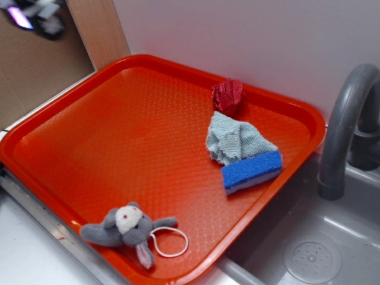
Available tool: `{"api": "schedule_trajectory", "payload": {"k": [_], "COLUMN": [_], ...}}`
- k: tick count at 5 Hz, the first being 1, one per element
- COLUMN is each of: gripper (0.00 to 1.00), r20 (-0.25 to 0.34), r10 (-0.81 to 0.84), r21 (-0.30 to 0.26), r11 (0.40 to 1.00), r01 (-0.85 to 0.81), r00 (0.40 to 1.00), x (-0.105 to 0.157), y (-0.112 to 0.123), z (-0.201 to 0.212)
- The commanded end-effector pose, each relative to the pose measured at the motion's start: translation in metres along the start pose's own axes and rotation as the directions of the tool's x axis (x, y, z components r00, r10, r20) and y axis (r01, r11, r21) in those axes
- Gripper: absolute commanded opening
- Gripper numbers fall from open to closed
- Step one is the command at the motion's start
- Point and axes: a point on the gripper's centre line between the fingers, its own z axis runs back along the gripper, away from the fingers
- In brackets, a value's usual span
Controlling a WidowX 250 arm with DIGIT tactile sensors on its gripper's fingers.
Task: Grab the blue cloth.
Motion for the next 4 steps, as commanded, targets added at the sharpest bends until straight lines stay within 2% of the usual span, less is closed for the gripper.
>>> {"api": "schedule_trajectory", "payload": {"k": [1, 2, 3, 4], "gripper": [1.00, 1.00, 1.00, 1.00], "r20": [0.028, 0.011, -0.022, -0.018], "r10": [-0.002, -0.034, -0.097, -0.138], "r21": [-0.136, -0.172, -0.240, -0.256], "r11": [0.991, 0.984, 0.967, 0.958], "r01": [0.006, 0.035, 0.088, 0.129], "r00": [1.000, 0.999, 0.995, 0.990], "x": [0.037, 0.044, 0.053, 0.060], "y": [-0.065, -0.085, -0.108, -0.124], "z": [-0.046, -0.069, -0.102, -0.122]}}
